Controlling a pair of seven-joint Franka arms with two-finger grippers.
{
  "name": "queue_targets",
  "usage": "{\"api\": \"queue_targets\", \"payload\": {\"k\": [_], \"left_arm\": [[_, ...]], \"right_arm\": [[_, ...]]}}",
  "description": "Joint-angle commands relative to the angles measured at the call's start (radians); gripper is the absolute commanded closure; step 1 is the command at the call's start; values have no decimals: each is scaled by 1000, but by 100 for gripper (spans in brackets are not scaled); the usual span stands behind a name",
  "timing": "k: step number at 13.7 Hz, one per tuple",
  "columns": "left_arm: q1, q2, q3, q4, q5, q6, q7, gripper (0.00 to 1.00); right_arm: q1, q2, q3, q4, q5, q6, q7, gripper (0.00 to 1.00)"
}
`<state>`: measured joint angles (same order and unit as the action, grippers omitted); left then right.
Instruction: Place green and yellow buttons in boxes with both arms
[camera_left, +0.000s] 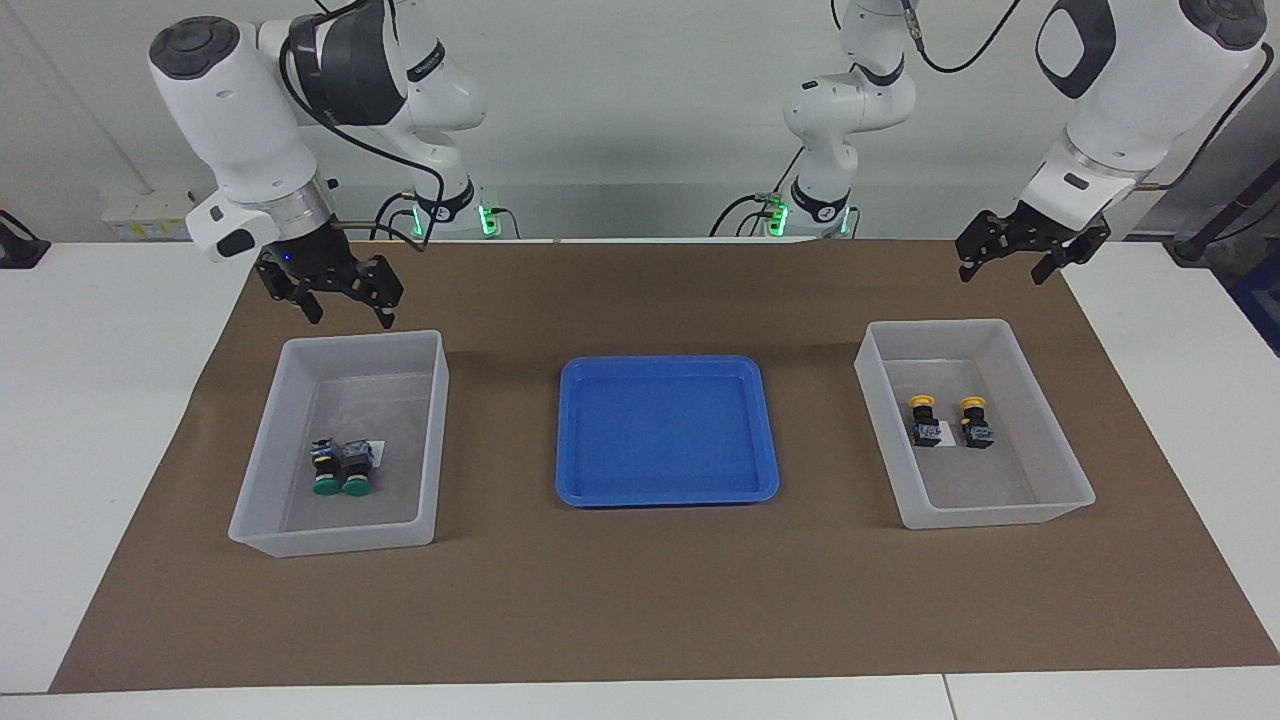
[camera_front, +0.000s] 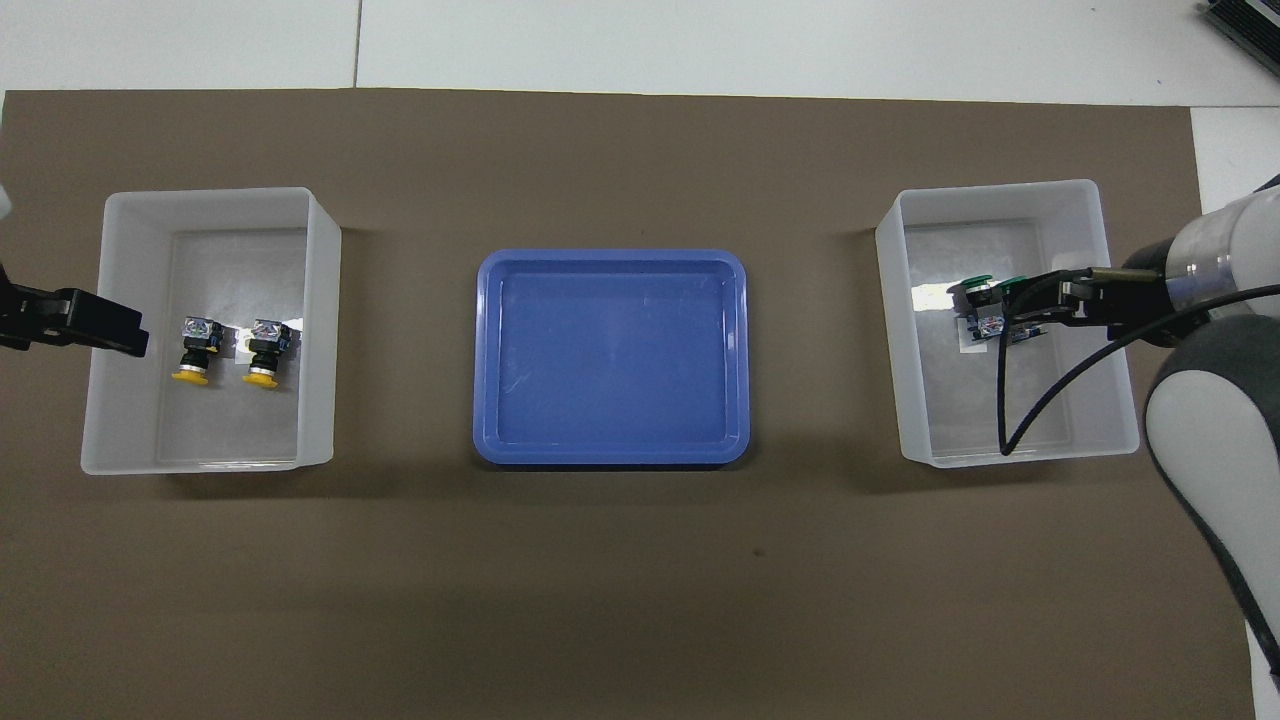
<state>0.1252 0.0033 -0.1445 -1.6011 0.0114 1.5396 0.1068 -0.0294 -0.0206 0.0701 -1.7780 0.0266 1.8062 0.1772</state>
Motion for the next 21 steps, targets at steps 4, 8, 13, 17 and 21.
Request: {"api": "queue_targets", "payload": {"k": [4,8,13,17,21], "left_arm": [[-1,-31,3,-33,-13,-1,-7,0],[4,-31,3,-31,-13,-1,-7,0],[5,-31,3,-31,-13,-1,-6,0],[5,-31,3,-31,-11,-1,-6,0],[-2,-32,3,-31,-11,-21,-9,0]], "right_arm": [[-11,-15,8,-11,15,-1,5,0],[-11,-15,8,-11,15,-1,5,0],[-11,-15,8,-9,15,-1,5,0],[-11,-15,8,-11,15,-1,5,0],[-11,-15,8,-11,16,-2,5,0]]}}
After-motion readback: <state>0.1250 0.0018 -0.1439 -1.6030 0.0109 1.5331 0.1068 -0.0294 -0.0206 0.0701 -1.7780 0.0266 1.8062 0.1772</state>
